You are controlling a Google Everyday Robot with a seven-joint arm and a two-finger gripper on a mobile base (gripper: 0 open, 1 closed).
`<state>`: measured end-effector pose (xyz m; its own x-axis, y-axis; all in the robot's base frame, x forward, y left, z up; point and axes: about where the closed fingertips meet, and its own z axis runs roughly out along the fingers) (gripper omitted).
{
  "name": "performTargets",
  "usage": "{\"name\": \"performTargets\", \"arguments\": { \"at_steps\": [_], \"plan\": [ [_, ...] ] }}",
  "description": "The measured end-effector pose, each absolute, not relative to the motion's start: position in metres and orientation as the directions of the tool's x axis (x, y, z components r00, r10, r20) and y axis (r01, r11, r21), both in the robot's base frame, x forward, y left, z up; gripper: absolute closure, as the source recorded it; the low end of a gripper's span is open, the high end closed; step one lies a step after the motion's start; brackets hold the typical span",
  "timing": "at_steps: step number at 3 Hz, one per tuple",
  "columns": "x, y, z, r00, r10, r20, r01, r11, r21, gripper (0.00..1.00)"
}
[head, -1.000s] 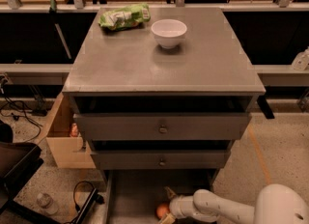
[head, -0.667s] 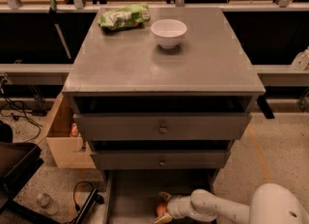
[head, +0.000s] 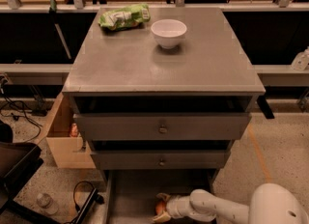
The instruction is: Pick orange from bottom drawer and place on counter
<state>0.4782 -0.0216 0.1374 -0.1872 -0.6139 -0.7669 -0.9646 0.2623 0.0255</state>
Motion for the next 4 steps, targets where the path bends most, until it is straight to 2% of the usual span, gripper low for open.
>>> {"name": "performTargets", "arguments": {
  "at_steps": [1,2,4],
  "plan": [
    [0.4772,-0.0201,0.1370,-0.187,-0.613,-0.767,-0.965,0.261,0.027,0.96],
    [0.4772,-0.0201,0.1378,-0.187,-0.613,-0.767,-0.965,0.261,0.027,1.00],
    [0.4764,-0.0164,0.1384,-0.183,-0.611,-0.770,-0.967,0.253,0.030,1.00]
  ]
}}
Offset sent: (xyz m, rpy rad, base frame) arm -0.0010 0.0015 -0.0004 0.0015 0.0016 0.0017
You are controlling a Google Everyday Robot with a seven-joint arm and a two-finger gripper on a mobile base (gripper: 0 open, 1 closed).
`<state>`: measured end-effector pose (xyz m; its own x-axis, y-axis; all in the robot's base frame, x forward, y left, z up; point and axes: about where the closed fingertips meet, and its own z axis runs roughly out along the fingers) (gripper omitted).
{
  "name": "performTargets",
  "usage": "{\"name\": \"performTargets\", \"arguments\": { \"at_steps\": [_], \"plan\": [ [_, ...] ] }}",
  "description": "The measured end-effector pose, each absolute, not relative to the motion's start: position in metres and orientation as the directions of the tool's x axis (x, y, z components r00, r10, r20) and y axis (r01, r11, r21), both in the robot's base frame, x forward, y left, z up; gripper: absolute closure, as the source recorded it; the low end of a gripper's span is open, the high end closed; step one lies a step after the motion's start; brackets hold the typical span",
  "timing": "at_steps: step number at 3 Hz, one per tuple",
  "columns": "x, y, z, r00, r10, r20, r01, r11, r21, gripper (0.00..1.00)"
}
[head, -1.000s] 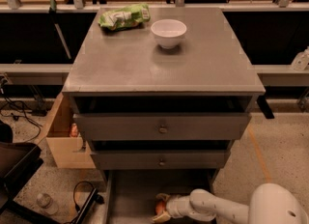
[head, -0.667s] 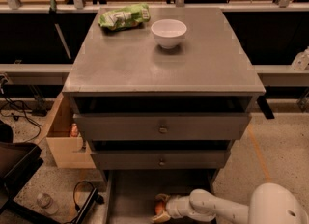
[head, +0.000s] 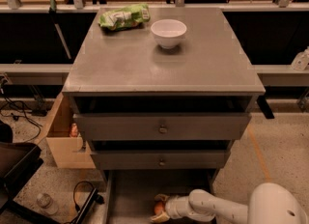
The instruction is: Pick orange from bottom drawer and place on counter
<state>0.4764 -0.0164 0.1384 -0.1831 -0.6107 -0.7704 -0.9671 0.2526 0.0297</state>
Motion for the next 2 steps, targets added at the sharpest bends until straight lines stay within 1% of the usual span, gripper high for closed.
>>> {"name": "performTargets", "arguments": {
  "at_steps": [2],
  "plan": [
    [0.4764,-0.0164,0.1390,-0.183,-0.611,-0.770,-0.967,0.253,0.030,1.00]
  ]
}}
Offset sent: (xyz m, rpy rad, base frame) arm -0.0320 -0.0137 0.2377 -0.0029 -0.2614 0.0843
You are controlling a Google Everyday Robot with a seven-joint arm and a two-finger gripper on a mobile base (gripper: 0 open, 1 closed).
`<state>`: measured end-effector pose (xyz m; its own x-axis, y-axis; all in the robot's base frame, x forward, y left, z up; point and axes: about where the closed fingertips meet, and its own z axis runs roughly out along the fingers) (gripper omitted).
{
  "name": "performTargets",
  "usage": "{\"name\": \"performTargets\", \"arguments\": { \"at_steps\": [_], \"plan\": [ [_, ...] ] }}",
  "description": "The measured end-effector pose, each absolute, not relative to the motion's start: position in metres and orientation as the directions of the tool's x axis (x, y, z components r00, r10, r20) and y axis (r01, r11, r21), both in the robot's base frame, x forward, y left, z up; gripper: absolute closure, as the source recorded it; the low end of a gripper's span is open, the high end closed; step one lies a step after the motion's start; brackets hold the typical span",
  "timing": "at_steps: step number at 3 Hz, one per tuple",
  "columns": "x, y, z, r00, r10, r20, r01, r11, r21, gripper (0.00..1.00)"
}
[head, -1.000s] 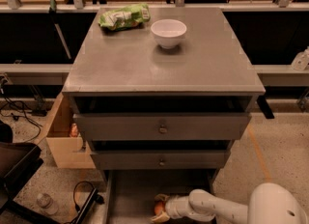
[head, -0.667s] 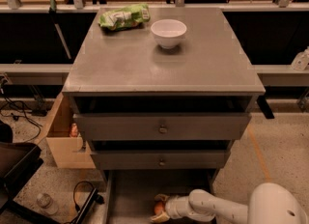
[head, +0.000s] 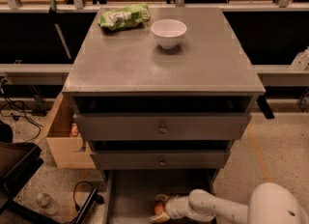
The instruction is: Pick orange from bottom drawer and place on counter
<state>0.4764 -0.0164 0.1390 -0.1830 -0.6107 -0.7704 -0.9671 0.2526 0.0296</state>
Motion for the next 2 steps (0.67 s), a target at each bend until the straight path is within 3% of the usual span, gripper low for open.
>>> {"name": "performTargets", "arguments": {
  "at_steps": [1,2],
  "plan": [
    [0.472,-0.017,0.171,-0.148,-0.614,-0.775,-0.971,0.240,-0.005,1.00],
    [0.476,-0.028,0.260,-0.049,-0.613,-0.788,-0.963,0.239,-0.125,1.00]
  ]
}}
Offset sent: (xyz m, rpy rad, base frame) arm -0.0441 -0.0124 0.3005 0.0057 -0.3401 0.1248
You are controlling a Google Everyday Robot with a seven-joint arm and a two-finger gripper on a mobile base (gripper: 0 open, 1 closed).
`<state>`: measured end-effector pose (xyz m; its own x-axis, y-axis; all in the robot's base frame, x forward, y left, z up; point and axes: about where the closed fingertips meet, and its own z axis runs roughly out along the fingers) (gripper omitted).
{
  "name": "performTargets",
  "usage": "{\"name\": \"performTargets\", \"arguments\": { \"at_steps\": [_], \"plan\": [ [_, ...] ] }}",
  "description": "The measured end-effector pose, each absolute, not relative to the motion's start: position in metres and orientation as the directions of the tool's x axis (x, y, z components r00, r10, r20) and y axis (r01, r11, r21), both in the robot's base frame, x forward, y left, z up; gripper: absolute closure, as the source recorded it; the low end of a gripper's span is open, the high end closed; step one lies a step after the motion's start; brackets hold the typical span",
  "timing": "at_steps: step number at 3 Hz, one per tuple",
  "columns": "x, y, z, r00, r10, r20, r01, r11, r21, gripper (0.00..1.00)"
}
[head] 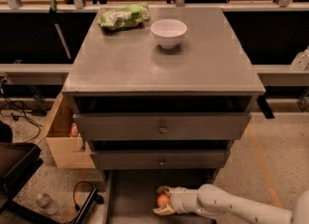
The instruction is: Pick orange from bottom drawer and place on counter
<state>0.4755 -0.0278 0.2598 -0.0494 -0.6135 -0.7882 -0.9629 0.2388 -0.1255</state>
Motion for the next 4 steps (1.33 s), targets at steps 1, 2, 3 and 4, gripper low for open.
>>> {"name": "performTargets", "arguments": {
  "at_steps": [1,2,3,4],
  "plan": [
    [0.457,-0.025,0.343,0.051,-0.611,-0.790,-0.960,0.187,-0.207,1.00],
    [0.450,-0.026,0.406,0.113,-0.568,-0.815,-0.959,0.153,-0.240,1.00],
    [0.448,-0.028,0.474,0.147,-0.504,-0.851,-0.967,0.107,-0.231,1.00],
    [0.453,-0.026,0.565,0.167,-0.453,-0.876,-0.970,0.084,-0.228,1.00]
  ]
}}
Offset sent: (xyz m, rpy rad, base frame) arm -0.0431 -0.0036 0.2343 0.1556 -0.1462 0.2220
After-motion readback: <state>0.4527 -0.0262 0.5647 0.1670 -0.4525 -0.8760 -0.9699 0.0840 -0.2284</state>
